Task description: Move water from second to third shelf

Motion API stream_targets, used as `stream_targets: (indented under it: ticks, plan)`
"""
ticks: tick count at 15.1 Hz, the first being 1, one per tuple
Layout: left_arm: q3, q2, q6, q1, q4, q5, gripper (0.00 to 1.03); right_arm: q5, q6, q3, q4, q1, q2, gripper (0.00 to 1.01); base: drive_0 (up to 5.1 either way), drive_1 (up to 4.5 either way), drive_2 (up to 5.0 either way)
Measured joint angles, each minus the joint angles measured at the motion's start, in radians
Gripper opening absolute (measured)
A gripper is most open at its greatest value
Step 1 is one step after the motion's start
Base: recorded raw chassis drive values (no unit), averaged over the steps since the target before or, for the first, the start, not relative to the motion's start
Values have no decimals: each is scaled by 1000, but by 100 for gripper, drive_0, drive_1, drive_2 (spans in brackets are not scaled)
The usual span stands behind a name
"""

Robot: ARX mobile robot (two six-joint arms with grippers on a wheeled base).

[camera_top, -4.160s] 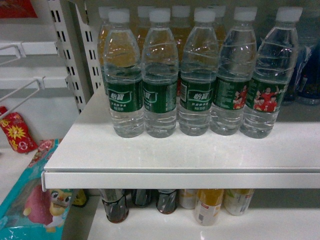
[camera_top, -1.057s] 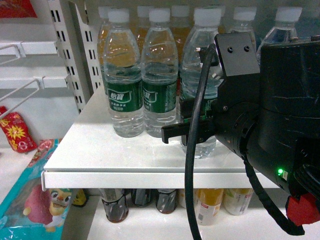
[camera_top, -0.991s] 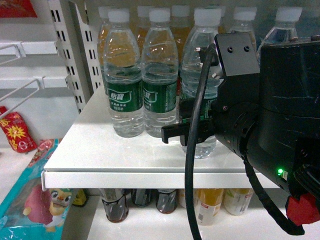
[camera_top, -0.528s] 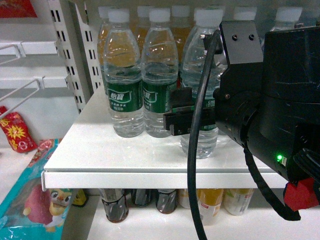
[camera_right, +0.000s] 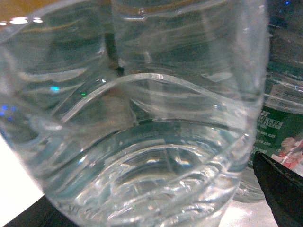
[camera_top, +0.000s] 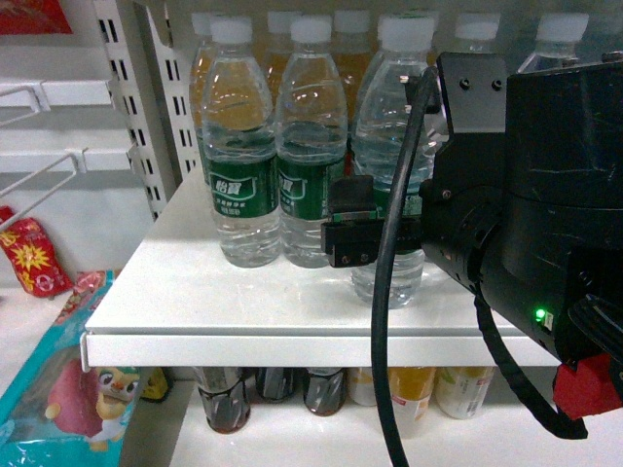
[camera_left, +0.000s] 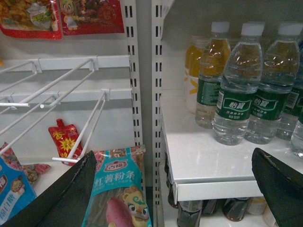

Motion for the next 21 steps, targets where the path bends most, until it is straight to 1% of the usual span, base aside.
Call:
stream_targets:
  ticks: [1,6,10,11,13,17,21]
  plan:
    - [0,0,0,0,0,0,98,-7,8,-10,11,2,-1,98,0,0,0]
    - [0,0,0,0,0,0,98,-65,12,-46,72,7,-13,98,0,0,0]
    - [0,0,0,0,0,0,98,-90,12,-66,74,6,-32,98,0,0,0]
    - [0,0,0,0,0,0,98,-105,12,-84,76,6,-43,98,0,0,0]
    - [0,0,0,0,0,0,98,-118,10,-126,79,6,-75,98,0,0,0]
    - [0,0,0,0,0,0,98,-153,-15,-245,97,6,-218,98,0,0,0]
    - [0,0,0,0,0,0,98,-203,-23,-388,26,-1,-450,98,0,0,0]
